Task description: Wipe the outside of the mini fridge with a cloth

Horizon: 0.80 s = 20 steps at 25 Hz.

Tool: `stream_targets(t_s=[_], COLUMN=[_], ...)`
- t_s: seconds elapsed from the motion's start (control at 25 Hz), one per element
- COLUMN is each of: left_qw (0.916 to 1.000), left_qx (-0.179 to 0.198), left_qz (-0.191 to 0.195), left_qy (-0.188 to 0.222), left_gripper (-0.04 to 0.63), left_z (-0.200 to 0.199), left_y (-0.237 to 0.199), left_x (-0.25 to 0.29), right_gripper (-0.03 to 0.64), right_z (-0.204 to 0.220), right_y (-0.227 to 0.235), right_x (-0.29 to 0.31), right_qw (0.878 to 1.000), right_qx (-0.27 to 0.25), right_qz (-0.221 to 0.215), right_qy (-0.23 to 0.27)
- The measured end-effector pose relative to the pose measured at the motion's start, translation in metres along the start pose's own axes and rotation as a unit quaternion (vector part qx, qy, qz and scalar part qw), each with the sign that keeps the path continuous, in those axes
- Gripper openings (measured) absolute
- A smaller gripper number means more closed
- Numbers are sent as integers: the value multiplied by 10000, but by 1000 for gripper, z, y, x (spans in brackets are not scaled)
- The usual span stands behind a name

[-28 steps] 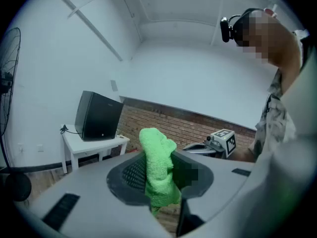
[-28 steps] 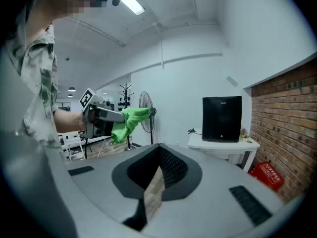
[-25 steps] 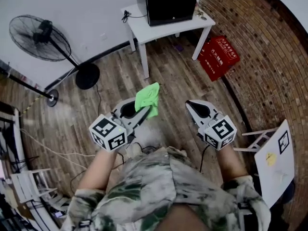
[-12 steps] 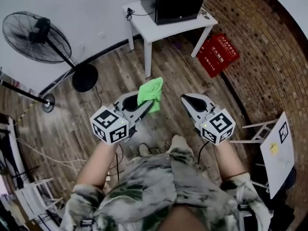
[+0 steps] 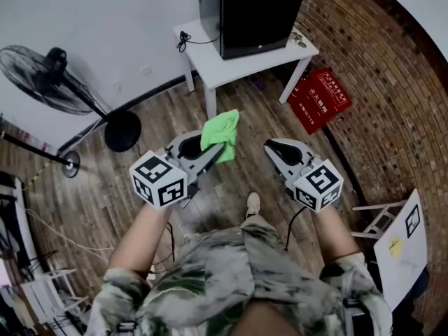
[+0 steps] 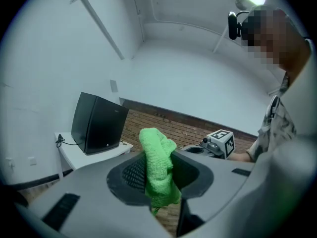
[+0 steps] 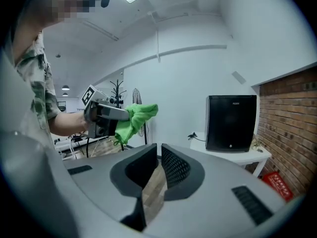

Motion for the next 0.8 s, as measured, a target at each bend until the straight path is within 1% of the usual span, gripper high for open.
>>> stream_targets(t_s=[0.28, 0.44, 0.6, 0.8], left_qw=[9994, 9984, 9971, 9950], left_qx=[92, 139, 165, 227], left_qz=[-327, -500, -685, -924], left_qy=[98, 232, 276, 296], left_gripper=[123, 123, 123, 123], left_z=[-17, -24, -30, -36], left_y=[-25, -39, -52, -81], left_x=[126, 179, 209, 220], right_gripper=[29, 29, 28, 26], right_z=[-17, -18, -16, -17], right_y=[129, 189, 226, 246], right_x=[-4, -4, 12, 48], right_qw=[9989, 9983, 9966, 9947], right_qx=[-168, -163, -154, -34], right_qz=[-415, -546, -787, -1028], right_qy=[-113, -137, -166, -99])
Point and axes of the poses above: the fingertips, and each gripper's own axes: x forward along the fingers, y to its right, z out of its underside, the point moved 9 cm from there along -x, backward along the fingers, and after that the axes turned 14 degrees about y, right-handed, at the moved point
